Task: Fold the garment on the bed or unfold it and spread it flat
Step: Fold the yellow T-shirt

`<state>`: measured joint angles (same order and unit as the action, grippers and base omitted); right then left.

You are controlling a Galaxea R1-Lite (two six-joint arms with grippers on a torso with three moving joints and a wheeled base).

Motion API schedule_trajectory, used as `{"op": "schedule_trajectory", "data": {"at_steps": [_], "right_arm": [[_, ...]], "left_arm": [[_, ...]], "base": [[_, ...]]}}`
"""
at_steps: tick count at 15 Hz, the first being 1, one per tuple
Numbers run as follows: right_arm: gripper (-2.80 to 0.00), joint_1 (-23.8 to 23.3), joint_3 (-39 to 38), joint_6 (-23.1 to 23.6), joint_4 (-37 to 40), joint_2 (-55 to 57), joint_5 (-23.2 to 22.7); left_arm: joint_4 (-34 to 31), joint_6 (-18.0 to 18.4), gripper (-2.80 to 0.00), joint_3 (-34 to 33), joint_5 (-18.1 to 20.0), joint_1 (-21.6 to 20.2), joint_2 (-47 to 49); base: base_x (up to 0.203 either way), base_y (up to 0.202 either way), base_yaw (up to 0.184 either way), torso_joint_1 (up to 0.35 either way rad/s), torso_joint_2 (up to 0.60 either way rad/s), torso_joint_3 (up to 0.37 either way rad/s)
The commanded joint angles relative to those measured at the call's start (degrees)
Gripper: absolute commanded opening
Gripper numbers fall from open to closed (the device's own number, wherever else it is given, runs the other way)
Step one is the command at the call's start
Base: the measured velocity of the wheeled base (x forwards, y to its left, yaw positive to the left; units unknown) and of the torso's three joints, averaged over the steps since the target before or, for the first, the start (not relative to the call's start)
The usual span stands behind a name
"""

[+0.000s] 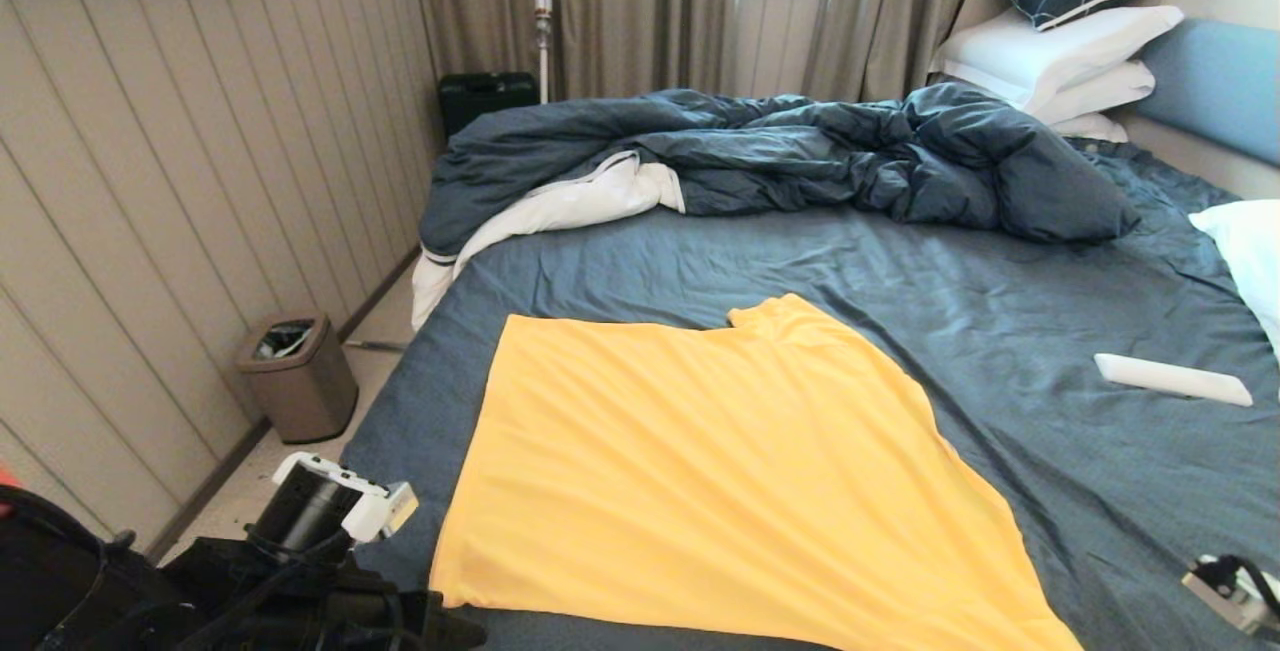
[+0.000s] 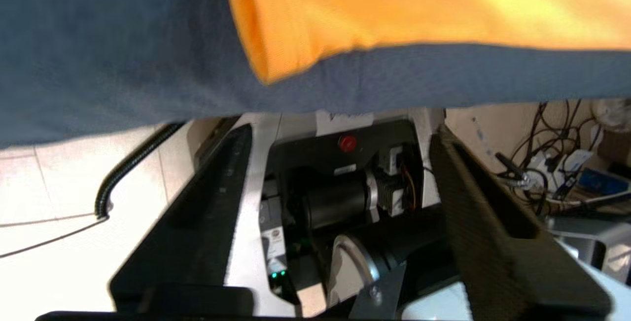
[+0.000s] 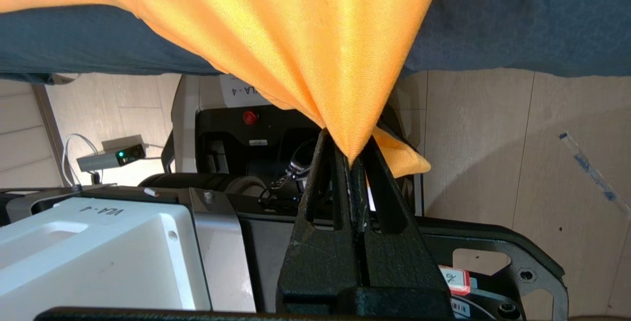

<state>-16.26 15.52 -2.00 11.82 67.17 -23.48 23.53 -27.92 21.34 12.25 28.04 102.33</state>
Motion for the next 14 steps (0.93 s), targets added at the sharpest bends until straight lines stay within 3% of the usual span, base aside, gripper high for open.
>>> {"op": "schedule_trajectory", "data": {"at_steps": [1, 13, 14], "right_arm": [[-2.8, -0.09, 0.32, -0.11, 0.11, -0.02, -0.1], [-2.8, 0.0, 1.88, -0.11, 0.04, 0.15, -0.08], [-2.8, 0.0, 1.97, -0.11, 0.1, 0.15, -0.08]], "left_arm": [[0.2, -0.21, 0.0, 0.82, 0.14, -0.18, 2.0], [0.03, -0.21, 0.0, 6.59, 0.23, -0.7, 5.86], [0.03, -0.21, -2.8, 6.61, 0.23, -0.7, 5.86]], "base": [[0.0, 0.0, 0.0, 0.0, 0.0, 0.0], [0.0, 0.0, 0.0, 0.0, 0.0, 0.0], [0.0, 0.0, 0.0, 0.0, 0.0, 0.0]]}}
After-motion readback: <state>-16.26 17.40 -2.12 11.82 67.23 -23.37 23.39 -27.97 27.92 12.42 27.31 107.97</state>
